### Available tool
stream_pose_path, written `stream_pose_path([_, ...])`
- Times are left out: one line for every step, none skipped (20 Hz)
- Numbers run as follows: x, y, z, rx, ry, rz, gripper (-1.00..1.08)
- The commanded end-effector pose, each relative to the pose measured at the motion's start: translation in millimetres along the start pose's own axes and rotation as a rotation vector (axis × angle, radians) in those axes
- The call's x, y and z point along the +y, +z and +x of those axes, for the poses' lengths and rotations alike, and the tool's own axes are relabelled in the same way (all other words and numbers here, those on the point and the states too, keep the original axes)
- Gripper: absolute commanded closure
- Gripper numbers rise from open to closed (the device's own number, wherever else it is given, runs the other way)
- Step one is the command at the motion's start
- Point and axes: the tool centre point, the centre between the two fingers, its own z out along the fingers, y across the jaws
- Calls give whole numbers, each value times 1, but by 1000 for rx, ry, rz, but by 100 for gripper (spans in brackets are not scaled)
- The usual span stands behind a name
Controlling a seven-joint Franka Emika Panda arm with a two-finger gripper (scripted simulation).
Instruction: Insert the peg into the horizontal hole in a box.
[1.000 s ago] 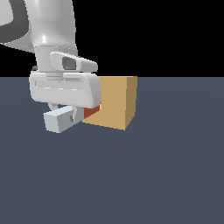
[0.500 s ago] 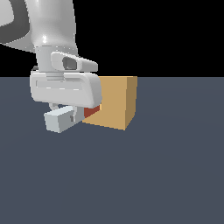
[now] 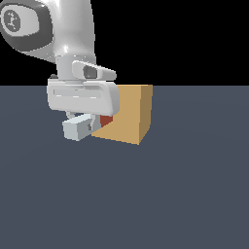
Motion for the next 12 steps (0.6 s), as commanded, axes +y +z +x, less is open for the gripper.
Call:
stream_pose_path([0,-2,21,3,-3,-4,108])
stream_pose_path([0,-2,30,3,-3,-4,108])
stream_pose_path([0,-2,37,3,-3,-4,108])
stream_pose_path([0,-2,44,3,-3,-5,108])
stream_pose_path([0,-2,50,3,-3,-5,108])
stream_pose_path([0,-2,56,3,-3,-5,108])
stream_pose_path([1,-3,61,3,-3,-5,108])
stream_pose_path([1,-3,65,3,-3,-5,108])
stream_pose_path([1,-3,68,3,-3,-5,108])
stream_pose_path([1,-3,71,3,-3,-5,108])
stream_pose_path([1,-3,73,4,-4,-6,108])
stream_pose_path([1,-3,74,4,-4,-6,108])
